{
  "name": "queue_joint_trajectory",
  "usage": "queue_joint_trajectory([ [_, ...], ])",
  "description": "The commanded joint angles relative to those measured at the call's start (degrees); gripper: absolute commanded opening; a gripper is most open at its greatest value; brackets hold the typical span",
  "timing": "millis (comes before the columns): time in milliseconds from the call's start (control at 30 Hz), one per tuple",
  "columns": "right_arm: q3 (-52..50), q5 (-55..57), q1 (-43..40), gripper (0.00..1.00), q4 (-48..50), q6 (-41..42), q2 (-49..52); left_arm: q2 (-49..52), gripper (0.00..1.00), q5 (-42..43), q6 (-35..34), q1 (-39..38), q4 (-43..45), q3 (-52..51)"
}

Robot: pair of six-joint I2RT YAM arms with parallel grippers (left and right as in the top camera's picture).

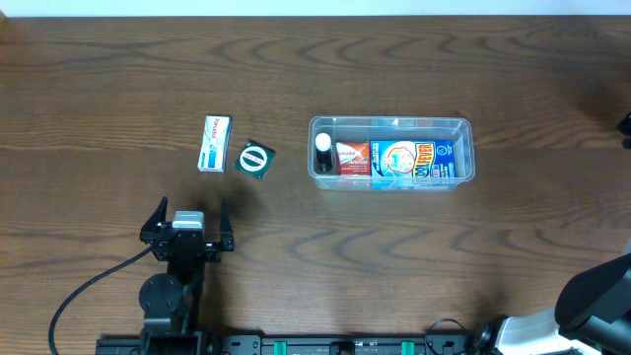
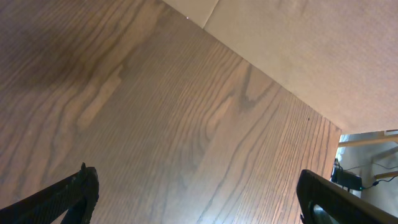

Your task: Pack container

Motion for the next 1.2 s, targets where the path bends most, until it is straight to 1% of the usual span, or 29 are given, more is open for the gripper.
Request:
queue_joint_trajectory([
  [0, 0.7, 0.96, -0.26, 0.99, -0.09, -0.39, -0.81, -0.35, 0.98, -1.36, 0.79, 0.28, -2.1, -0.98],
  [433, 0.7, 0.96, -0.26, 0.99, -0.09, -0.39, -0.81, -0.35, 0.98, -1.09, 0.76, 0.28, -2.03, -0.98],
  [500, 0.7, 0.96, -0.26, 0.99, -0.09, -0.39, -0.81, -0.35, 0.98, 2.01, 0.52, 0.28, -1.88, -0.96],
  [533, 0.7, 0.96, -0.26, 0.99, -0.09, -0.39, -0.81, -0.35, 0.98, 3.06, -0.68, 0.28, -1.81, -0.94],
  [633, 0.7, 0.96, -0.26, 0.99, -0.09, -0.39, -0.81, -0.35, 0.98, 4.33, -7.78, 0.28, -1.51, -0.94],
  [733, 0.7, 0.98, -0.26, 0.99, -0.09, -0.39, -0.79, -0.35, 0.98, 4.26, -8.26, 0.28, -1.49, -0.94],
  [800, 0.7, 0.96, -0.26, 0.99, -0.09, -0.39, -0.81, -0.35, 0.98, 4.44, -8.28, 0.28, 0.81, -0.94],
  [900, 0.7, 0.96, -0.26, 0.99, -0.09, -0.39, -0.81, -0.35, 0.98, 8.46, -9.27, 0.22, 4.48, -0.94],
  [967, 0.7, 0.96, -0.26, 0.99, -0.09, -0.39, -0.79, -0.35, 0.98, 9.49, -9.68, 0.24, 6.12, -0.42],
  [1167, 0.7, 0.96, -0.26, 0.99, -0.09, -0.39, -0.81, 0.7, 0.98, 10.97, -13.6, 0.24, 4.31, 4.46],
])
